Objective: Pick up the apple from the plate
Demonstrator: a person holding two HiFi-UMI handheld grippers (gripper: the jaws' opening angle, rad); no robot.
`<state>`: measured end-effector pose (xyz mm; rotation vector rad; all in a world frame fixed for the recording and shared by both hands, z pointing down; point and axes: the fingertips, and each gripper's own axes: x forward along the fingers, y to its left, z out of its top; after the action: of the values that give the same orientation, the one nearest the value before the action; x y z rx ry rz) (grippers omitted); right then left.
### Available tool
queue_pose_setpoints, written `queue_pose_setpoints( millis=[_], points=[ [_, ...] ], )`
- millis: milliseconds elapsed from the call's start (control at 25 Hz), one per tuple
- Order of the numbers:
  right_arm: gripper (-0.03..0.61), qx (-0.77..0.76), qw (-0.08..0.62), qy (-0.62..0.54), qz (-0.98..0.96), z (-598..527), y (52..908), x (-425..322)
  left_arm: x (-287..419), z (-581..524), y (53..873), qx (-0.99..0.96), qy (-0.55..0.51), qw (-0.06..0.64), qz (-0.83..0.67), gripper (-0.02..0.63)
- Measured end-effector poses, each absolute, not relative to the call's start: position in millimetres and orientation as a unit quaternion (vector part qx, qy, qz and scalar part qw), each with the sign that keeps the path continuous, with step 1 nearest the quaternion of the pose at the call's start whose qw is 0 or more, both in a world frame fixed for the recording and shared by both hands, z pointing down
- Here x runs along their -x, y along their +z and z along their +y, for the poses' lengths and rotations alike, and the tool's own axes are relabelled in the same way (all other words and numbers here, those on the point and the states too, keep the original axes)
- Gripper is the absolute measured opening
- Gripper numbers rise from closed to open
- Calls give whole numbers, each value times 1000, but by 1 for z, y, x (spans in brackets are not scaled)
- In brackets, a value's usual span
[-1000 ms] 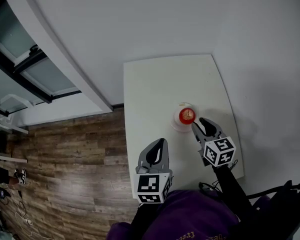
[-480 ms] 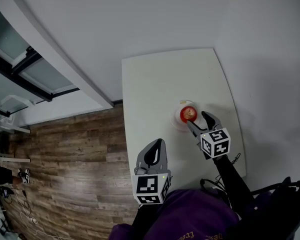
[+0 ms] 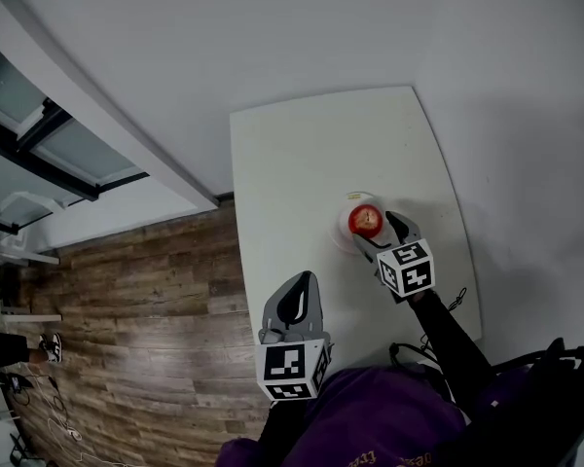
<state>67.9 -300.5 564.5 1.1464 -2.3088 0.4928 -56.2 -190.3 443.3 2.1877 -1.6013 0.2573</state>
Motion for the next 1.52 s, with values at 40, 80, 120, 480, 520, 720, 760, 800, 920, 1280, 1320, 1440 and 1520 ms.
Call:
queue_pose_setpoints(
  millis=[40,80,120,480,520,720,760,800,920,1280,1320,1440,1520],
  points=[
    [356,-421,261,184,-849,-300,567,-66,57,-190,443,-785,93,209,-576,6],
    [356,-419,266,186,-848,-301,569,-65,58,-189,443,-784,93,211,-576,6],
    [356,-420,271,189,-846,-302,571,-65,58,-189,444,-783,93,212,-577,6],
    [356,-426,286,189,-837,-313,581,-64,66,-190,450,-777,100,210,-585,6],
    [356,-427,287,188,-837,-313,581,-63,66,-190,449,-777,100,210,-585,6],
    [356,-424,297,187,-835,-315,585,-59,66,-190,449,-778,99,208,-585,6],
    [356,-424,301,187,-834,-315,587,-59,66,-190,449,-778,99,208,-584,6],
    [356,-424,306,186,-832,-315,588,-60,66,-190,449,-779,100,209,-583,6],
    [356,-423,315,188,-828,-314,593,-60,65,-190,449,-779,100,209,-582,6],
    [356,-432,311,179,-827,-316,594,-63,63,-189,453,-781,103,210,-579,6],
    [356,-435,310,176,-827,-317,593,-64,62,-189,453,-781,103,210,-579,6],
    [356,-434,304,168,-831,-320,586,-66,61,-190,454,-781,100,209,-579,6],
    [356,-430,295,169,-836,-317,583,-60,64,-189,454,-782,107,207,-578,6]
  ],
)
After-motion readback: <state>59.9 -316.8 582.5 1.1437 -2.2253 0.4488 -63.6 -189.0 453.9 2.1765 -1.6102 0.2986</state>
